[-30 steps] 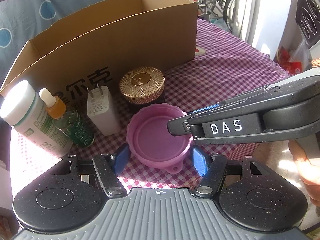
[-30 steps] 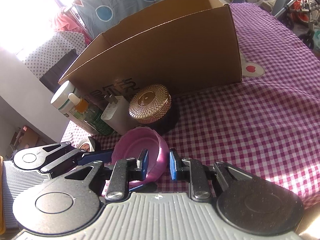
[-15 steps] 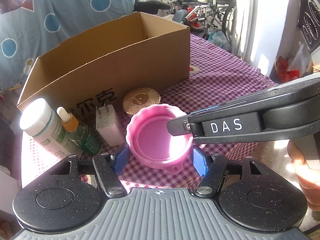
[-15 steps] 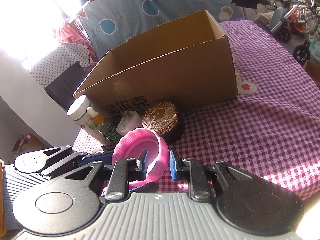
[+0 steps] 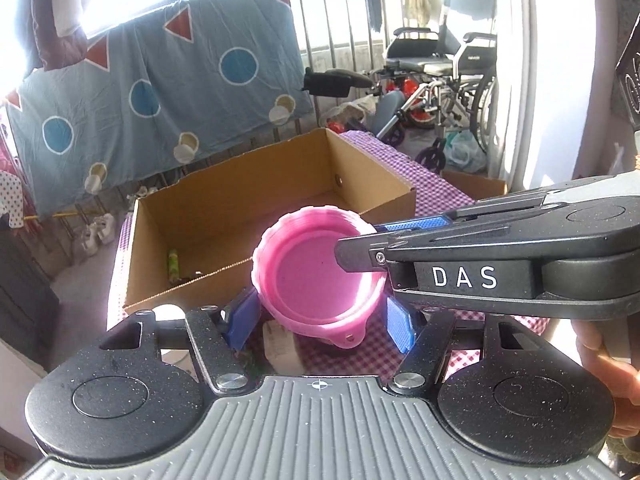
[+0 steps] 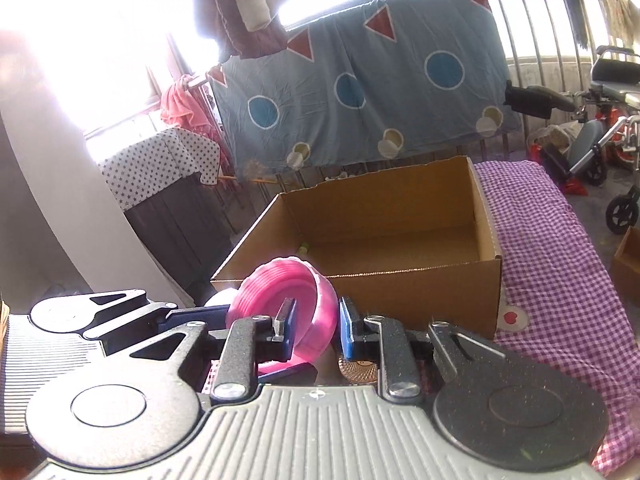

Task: Organize rigid objects
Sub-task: 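Lift the pink cup with the right tool and carry it over the box, then lower the cup into the box and open the right tool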

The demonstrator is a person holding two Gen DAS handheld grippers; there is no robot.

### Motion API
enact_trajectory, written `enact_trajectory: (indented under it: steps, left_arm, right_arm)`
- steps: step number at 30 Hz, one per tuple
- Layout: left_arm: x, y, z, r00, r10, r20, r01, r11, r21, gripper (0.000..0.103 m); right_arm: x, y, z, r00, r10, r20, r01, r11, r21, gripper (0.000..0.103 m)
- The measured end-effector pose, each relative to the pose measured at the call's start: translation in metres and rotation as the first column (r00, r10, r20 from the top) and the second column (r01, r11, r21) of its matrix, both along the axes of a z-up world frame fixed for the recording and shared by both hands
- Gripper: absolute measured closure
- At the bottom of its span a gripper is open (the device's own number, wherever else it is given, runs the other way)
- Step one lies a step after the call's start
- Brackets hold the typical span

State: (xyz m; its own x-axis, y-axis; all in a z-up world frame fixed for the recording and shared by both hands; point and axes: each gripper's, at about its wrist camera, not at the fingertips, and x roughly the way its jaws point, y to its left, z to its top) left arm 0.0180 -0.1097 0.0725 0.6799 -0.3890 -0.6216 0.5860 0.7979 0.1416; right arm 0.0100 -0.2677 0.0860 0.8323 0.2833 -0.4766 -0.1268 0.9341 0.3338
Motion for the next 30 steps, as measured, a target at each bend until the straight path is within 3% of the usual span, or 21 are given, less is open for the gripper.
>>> enact_trajectory:
  steps: [6, 11, 16, 21, 26, 30]
  left_arm:
    - [0.044, 0.002, 0.040, 1.000, 0.027, 0.015, -0.027, 0.999, -0.033, 0.037]
    - [0.097, -0.004, 0.054, 0.998, 0.032, -0.050, -0.032, 0.999, 0.003, 0.037]
    - [0.147, -0.006, 0.039, 0.982, 0.043, -0.181, -0.035, 0.998, 0.048, 0.037]
    - [0.198, -0.006, 0.004, 0.927, 0.068, -0.368, -0.035, 0.995, 0.096, 0.037]
    - [0.238, -0.001, -0.028, 0.842, 0.102, -0.529, -0.032, 0.990, 0.140, 0.037]
    - [0.249, 0.007, -0.046, 0.799, 0.121, -0.588, -0.022, 0.985, 0.172, 0.037]
  right_arm:
    - [0.050, -0.002, 0.044, 0.997, 0.064, 0.034, -0.064, 0.998, -0.023, 0.079]
    - [0.121, -0.016, 0.049, 0.988, 0.120, -0.094, -0.118, 0.993, 0.032, 0.079]
    - [0.177, -0.020, 0.028, 0.961, 0.143, -0.237, -0.136, 0.990, 0.046, 0.079]
    - [0.229, -0.019, -0.015, 0.886, 0.179, -0.428, -0.159, 0.984, 0.081, 0.079]
    - [0.265, -0.012, -0.057, 0.791, 0.216, -0.572, -0.179, 0.976, 0.122, 0.078]
    - [0.283, -0.008, -0.084, 0.719, 0.255, -0.647, -0.170, 0.967, 0.192, 0.076]
